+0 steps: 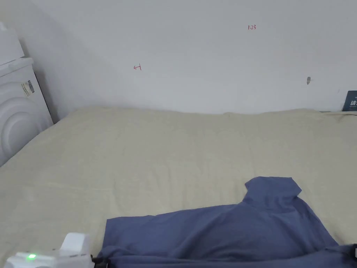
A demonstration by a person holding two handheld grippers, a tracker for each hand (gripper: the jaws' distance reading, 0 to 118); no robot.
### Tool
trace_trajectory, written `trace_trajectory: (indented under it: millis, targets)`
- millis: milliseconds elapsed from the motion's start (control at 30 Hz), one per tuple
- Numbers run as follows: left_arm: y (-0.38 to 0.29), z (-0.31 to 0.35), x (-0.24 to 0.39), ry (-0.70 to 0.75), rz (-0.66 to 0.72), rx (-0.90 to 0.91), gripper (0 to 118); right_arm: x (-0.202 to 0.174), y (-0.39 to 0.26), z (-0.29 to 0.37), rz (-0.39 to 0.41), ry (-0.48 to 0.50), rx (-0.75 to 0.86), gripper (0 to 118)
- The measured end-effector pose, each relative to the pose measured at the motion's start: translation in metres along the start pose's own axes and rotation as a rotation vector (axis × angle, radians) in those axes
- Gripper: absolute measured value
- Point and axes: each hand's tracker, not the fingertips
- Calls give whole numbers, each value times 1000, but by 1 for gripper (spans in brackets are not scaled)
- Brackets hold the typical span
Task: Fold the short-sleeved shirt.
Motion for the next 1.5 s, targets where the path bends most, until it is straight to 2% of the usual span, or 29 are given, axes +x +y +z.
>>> trace_trajectory:
  millis: [100,200,267,300,333,400,433,633,700,800,933,1000,1067,1100,1133,1167,1200,1300,1500]
  targets:
    - [23,-35,-6,20,31,-41,16,-9,24,-44,-5,-23,-65,10]
    - [32,-67,-8,36,31,-100,16,-17,31,-81,63,-70,-129,10]
    - [31,-82,-9,47,22,-110,20,-17,29,-97,75,-87,-145,10]
    - [28,-86,-11,43,30,-109,28,-16,26,-102,76,-88,-148,11]
    - [26,-85,-13,56,50,-82,44,-15,23,-104,81,-89,-151,19]
    - [19,-75,-20,75,74,-26,71,-11,16,-99,127,-129,-128,50]
    - [16,-66,-26,105,75,-17,77,-10,13,-91,155,-144,-103,59]
    - [-14,70,-35,147,18,281,77,-14,-2,34,301,-109,209,59]
    - [-25,117,-24,127,10,389,77,-22,-13,77,277,-106,300,59]
    - [-44,169,4,94,-30,524,77,-36,-35,126,235,-31,387,59]
    - [-67,198,44,21,-40,612,77,-60,-72,158,196,19,405,59]
    - [-80,201,59,-32,-19,624,72,-70,-90,167,170,56,413,59]
    - [-92,199,71,-31,-24,636,42,-72,-105,168,168,77,413,52]
    - [-98,198,77,-23,-25,631,22,-74,-112,169,175,85,417,41]
    - [-104,196,83,9,-37,623,8,-77,-119,170,199,86,419,20]
    - [-109,193,85,39,-50,630,6,-80,-123,171,217,66,418,10]
    - [-115,192,89,61,-56,640,4,-82,-129,171,234,52,421,6]
    - [-125,191,88,24,-38,618,0,-79,-134,169,223,70,393,4]
    - [-128,182,83,51,-23,579,0,-77,-134,168,222,62,393,4]
